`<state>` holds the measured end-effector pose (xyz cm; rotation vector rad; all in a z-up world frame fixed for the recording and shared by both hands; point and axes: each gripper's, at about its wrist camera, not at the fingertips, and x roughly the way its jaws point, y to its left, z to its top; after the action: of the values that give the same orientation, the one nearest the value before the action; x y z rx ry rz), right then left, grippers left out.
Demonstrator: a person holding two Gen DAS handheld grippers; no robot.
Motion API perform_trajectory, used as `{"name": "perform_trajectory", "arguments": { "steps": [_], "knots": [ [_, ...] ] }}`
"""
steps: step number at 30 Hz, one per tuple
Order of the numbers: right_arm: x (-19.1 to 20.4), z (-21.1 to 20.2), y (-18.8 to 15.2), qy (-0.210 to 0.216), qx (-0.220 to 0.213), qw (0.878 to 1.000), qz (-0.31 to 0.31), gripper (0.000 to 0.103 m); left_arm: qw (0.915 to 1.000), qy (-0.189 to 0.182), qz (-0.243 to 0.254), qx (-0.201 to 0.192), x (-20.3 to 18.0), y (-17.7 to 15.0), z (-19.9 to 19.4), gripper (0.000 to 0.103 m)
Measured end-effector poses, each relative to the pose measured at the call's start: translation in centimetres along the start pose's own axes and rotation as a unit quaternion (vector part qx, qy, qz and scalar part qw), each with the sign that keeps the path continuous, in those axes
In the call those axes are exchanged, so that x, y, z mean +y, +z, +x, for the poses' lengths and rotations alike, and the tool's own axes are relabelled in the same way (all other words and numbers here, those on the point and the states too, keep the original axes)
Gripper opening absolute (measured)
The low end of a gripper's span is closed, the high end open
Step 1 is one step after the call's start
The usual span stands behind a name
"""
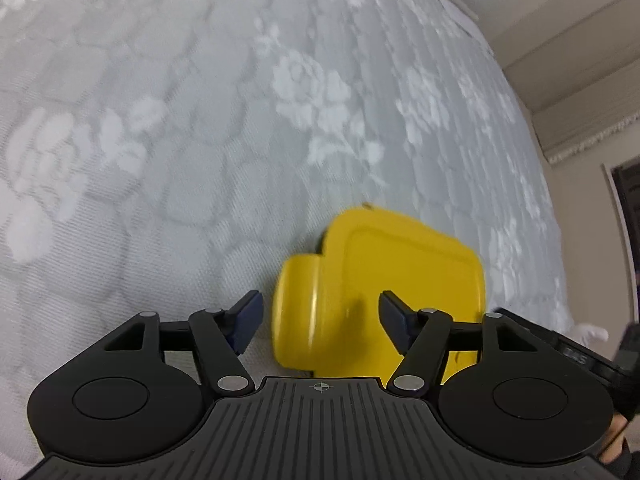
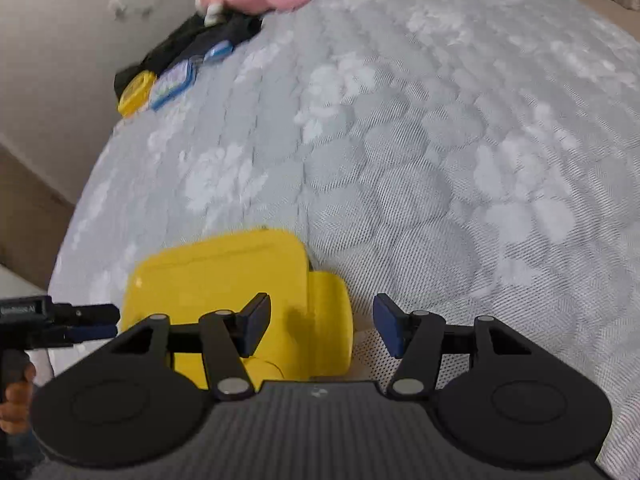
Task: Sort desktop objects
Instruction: 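Press the yellow lid down onto the container with both tools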
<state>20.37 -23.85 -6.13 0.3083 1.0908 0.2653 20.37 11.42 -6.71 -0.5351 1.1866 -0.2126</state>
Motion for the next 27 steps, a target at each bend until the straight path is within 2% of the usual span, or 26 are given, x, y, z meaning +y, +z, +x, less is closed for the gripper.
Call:
{"name": "perform_trajectory", "arguments": {
  "steps": [2,3,7,13,16,19,22,24,25,27],
  "knots": [
    [0.0,1.2,-0.3,0.003,0.020,1.000,0.005,0.059,1.0000,0.001,0.006,0.003,-0.3,-0.1,0.6,0.068],
    [0.2,1.2,-0.3,0.001,0.017,1.000,0.005,0.056,0.9999,0.004,0.010,-0.001,-0.6,0.0,0.8,0.069],
    [0.6,1.0,-0.3,-0.005,0.008,1.000,0.004,0.057,0.9992,0.002,0.038,-0.007,-1.6,0.4,1.9,0.069],
    [0.4,1.1,-0.7,-0.004,0.013,1.000,0.008,0.060,0.9941,0.052,0.094,0.011,-3.2,-0.8,1.7,0.073],
    [1.3,1.0,-1.6,-0.002,0.029,0.999,-0.015,0.059,0.9945,0.057,0.084,0.023,-2.4,-1.1,1.1,0.072],
    [2.2,0.8,-1.9,-0.015,0.018,0.999,-0.044,0.060,0.9954,0.046,0.078,0.032,-1.7,-1.6,1.1,0.073],
    [2.0,1.0,-1.8,-0.013,0.020,0.999,-0.043,0.060,0.9955,0.041,0.083,0.016,-1.8,-1.6,0.9,0.078],
    [1.9,0.9,-1.7,-0.012,0.017,0.999,-0.038,0.059,0.9954,0.040,0.087,0.000,-2.1,-1.3,-0.4,0.069],
    [1.9,0.5,-1.5,-0.012,0.014,0.999,-0.034,0.056,0.9953,0.040,0.088,-0.009,-2.3,-1.1,-1.1,0.069],
    [1.8,-0.3,-1.1,-0.010,0.006,1.000,-0.027,0.056,0.9947,0.039,0.091,-0.025,-2.6,-0.8,-2.4,0.069]
  ]
}}
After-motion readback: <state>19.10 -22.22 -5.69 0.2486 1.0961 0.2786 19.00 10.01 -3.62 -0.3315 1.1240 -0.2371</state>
